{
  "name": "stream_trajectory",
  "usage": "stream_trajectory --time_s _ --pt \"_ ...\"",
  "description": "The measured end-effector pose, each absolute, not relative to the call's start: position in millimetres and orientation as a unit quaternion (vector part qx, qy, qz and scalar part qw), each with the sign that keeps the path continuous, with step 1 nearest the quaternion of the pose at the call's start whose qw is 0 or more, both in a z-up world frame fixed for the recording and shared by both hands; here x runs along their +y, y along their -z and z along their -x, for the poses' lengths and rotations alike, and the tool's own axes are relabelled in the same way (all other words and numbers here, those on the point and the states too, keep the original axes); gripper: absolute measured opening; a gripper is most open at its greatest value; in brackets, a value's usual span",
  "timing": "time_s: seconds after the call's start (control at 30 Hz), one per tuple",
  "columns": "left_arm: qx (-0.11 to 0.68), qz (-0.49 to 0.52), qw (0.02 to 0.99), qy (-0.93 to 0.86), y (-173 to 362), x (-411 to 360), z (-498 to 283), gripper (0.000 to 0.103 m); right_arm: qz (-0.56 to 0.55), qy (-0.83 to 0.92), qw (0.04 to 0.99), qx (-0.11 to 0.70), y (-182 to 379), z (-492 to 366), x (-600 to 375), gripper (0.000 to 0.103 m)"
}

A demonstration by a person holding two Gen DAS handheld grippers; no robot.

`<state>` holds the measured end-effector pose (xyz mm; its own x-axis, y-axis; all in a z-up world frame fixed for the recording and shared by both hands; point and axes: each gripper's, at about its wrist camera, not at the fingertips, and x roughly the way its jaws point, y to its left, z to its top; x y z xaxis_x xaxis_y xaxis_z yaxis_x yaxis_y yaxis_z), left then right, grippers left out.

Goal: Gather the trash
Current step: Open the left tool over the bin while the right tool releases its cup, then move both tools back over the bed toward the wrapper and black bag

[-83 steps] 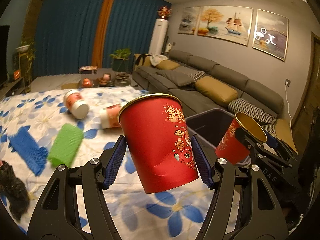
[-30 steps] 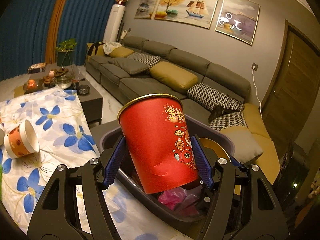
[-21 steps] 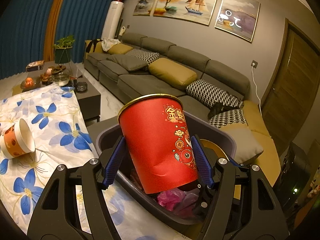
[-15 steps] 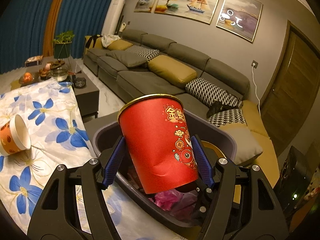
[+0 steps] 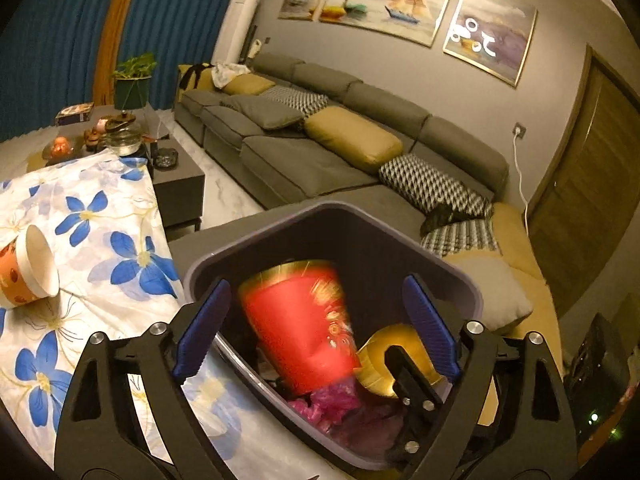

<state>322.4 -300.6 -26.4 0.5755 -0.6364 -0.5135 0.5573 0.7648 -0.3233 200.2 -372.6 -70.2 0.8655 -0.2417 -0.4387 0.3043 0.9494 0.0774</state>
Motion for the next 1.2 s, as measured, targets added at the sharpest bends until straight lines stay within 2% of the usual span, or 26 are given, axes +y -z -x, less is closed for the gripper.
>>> stream_trajectory --time_s 0.2,0.63,0.9,1.2 --pt "0.305 0.081 0.901 0.298 23 -266 -311 0.092 -0.074 0.147 0.966 0.199 58 -183 -373 0.086" --pt "0.241 0.058 0.959 0.134 13 -127 -229 0.095 -0.080 0.107 0.974 0.182 36 -135 -325 0.089" --pt "0.223 0.040 0.974 0.025 17 -34 -182 0.095 -0.067 0.046 0.978 0.192 29 -125 -266 0.089" --pt "0.214 0.064 0.972 -0.070 18 66 -127 0.095 -0.053 -0.048 0.976 0.205 27 -124 -170 0.089"
